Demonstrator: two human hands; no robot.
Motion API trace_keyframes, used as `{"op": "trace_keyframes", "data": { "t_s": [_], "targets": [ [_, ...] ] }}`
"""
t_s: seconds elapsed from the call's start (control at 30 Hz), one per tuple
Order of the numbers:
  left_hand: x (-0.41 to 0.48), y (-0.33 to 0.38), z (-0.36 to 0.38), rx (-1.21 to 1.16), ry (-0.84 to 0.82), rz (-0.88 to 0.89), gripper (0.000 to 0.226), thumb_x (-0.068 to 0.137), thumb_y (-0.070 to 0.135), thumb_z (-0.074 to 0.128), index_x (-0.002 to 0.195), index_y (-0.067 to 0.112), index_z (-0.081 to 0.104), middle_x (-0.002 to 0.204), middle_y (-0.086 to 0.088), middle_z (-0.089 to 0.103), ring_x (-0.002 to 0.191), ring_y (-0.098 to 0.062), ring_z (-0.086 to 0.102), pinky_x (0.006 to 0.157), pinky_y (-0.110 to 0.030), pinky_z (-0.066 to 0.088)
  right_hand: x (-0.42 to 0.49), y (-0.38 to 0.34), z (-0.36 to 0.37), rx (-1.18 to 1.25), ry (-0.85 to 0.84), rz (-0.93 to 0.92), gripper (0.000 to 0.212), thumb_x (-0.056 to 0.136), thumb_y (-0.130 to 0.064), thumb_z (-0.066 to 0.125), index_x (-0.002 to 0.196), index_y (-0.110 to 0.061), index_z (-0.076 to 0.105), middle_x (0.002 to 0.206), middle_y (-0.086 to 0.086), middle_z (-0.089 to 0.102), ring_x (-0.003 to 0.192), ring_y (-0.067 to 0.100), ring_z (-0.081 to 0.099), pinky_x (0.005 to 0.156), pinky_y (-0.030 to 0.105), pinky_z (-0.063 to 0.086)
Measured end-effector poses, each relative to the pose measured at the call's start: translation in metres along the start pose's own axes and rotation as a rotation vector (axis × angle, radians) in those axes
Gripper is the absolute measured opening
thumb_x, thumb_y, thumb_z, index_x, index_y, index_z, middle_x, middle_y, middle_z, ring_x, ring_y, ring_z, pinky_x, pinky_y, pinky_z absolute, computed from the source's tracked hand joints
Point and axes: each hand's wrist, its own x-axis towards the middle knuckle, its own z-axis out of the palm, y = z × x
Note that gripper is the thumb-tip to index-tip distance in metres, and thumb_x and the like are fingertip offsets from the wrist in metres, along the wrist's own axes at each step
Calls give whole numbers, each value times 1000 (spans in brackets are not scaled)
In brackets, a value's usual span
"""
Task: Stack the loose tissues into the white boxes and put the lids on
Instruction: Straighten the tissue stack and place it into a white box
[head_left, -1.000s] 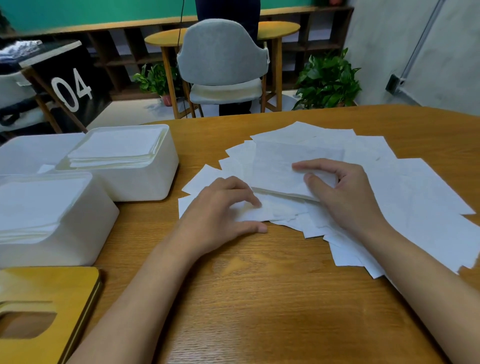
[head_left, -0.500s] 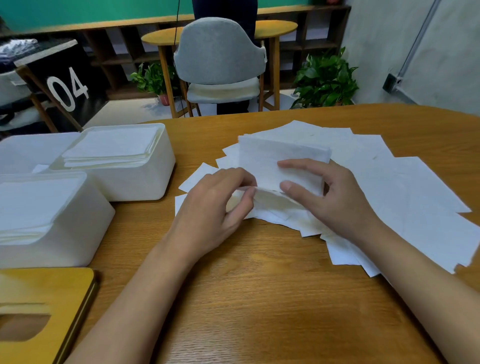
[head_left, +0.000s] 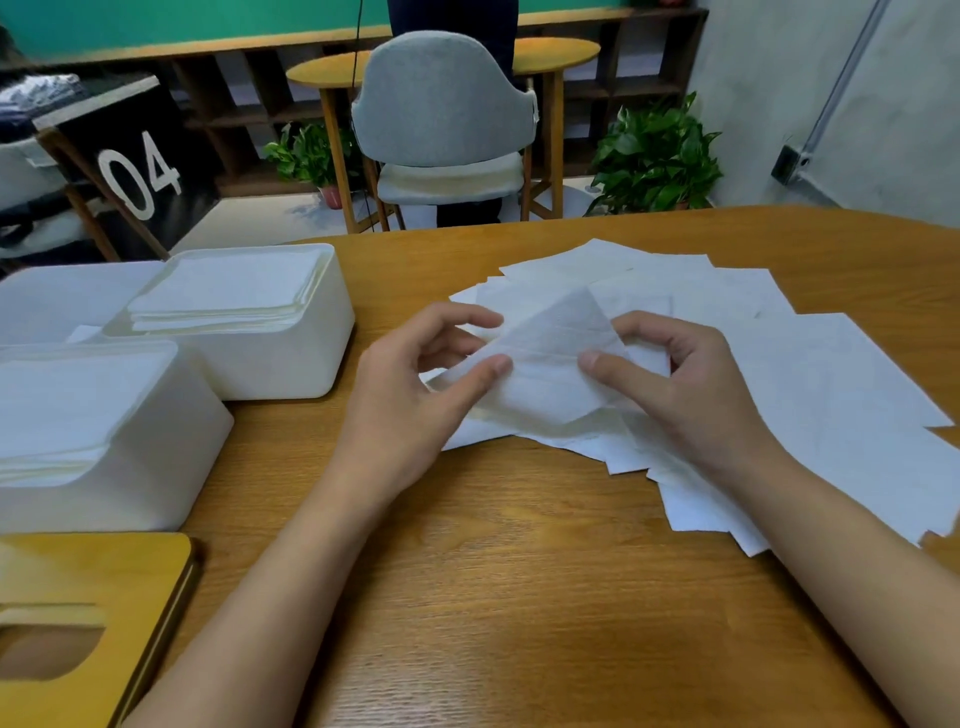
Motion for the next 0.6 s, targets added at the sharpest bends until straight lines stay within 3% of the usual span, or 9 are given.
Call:
{"op": "trace_keyframes", "data": {
  "t_s": [0.17, 0.33, 0.47, 0.6],
  "targets": [
    [1, 0, -1, 22, -12, -39, 21, 84, 28, 87, 103, 27, 78, 92, 13, 78, 94, -6, 73, 85, -22, 51, -2, -1, 7, -54, -156, 24, 29, 90, -25, 79, 118, -28, 72, 113, -12, 75, 106, 7, 71, 87, 22, 57],
    [1, -3, -1, 84, -44, -61, 15, 86, 33, 85, 100, 32, 82, 102, 23, 77, 101, -5, 71, 95, -37, 56, -5, 2, 10, -155, -207, 5, 47, 96, -23, 75, 134, -45, 58, 127, -25, 61, 115, 6, 62, 95, 32, 54],
    [1, -5, 1, 89, -21, -72, 16, 86, 31, 85, 102, 29, 82, 102, 22, 77, 100, -1, 71, 95, -30, 56, -5, 2, 11, -187, -219, 12, 66, 98, -25, 72, 146, -56, 39, 141, -26, 50, 127, 7, 56, 109, 46, 50],
    [2, -8, 3, 94, -17, -86, 15, 87, 32, 84, 102, 30, 82, 102, 21, 78, 100, -1, 71, 96, -31, 56, -6, -1, 10, -213, -242, -4, 72, 98, -25, 71, 149, -57, 32, 137, -33, 49, 125, 3, 56, 111, 46, 48]
  ]
}}
